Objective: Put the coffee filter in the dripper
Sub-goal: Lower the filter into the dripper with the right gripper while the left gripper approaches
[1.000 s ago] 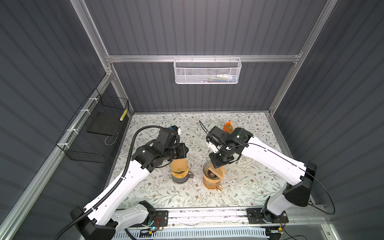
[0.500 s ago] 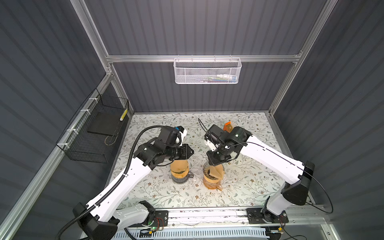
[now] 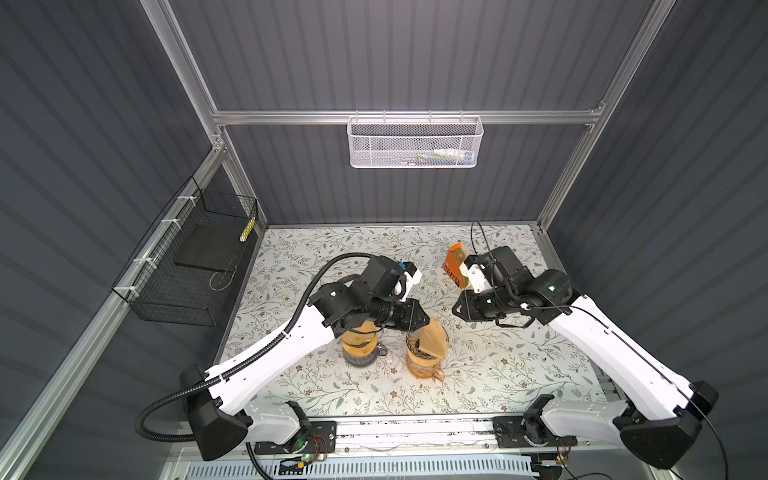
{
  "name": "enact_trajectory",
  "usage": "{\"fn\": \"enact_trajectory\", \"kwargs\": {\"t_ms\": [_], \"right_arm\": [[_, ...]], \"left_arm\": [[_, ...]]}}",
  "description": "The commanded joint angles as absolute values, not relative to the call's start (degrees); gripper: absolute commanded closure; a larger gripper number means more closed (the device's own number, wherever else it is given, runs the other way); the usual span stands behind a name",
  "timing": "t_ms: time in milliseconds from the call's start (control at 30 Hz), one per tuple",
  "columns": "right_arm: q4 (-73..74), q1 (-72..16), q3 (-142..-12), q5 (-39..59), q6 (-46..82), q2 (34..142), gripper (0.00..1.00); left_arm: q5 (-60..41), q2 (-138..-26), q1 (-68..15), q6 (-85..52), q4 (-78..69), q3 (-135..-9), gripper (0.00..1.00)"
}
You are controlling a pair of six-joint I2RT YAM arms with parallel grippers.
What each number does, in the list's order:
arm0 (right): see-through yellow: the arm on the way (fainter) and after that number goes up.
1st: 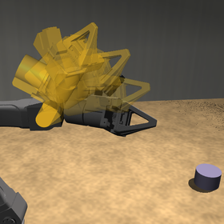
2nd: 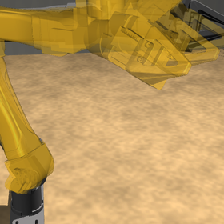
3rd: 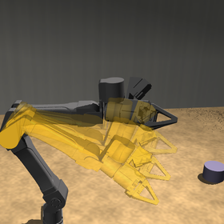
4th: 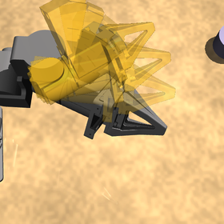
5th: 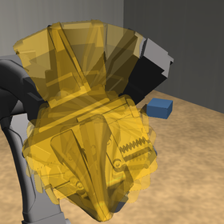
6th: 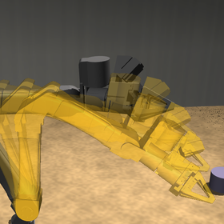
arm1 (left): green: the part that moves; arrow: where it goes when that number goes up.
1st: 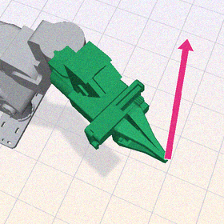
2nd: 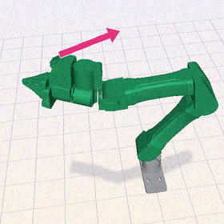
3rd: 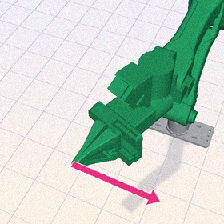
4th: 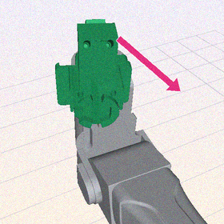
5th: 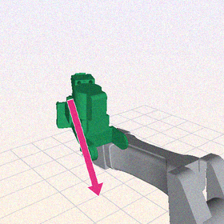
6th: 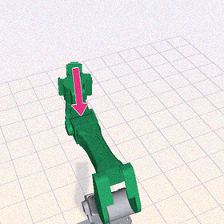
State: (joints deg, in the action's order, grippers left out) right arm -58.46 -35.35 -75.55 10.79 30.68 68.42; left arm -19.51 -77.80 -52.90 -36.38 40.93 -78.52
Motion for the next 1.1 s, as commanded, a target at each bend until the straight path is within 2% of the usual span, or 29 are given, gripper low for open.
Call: {"fn": "enact_trajectory", "kwargs": {"t_ms": [0,133,567,1067], "right_arm": [[-51.63,-32.01,-70.86,15.52,31.59,64.51,0.75],[-49.59,-30.69,-67.21,17.39,31.25,61.88,0.76],[-47.18,-31.56,-64.03,23.28,28.54,63.72,0.81],[-46.88,-37.13,-65.3,20.09,26.86,70.37,0.81]], "left_arm": [[-19.27,-80.5,-54.9,-37.84,39.51,-82.69,0.79],[-15.85,-83.7,-57.05,-37.7,41.1,-85.62,0.81],[-9.97,-87.91,-59.64,-39.0,44.85,-87.76,0.86],[-6.19,-84.98,-59.68,-40.38,49.03,-83.49,0.87]]}}
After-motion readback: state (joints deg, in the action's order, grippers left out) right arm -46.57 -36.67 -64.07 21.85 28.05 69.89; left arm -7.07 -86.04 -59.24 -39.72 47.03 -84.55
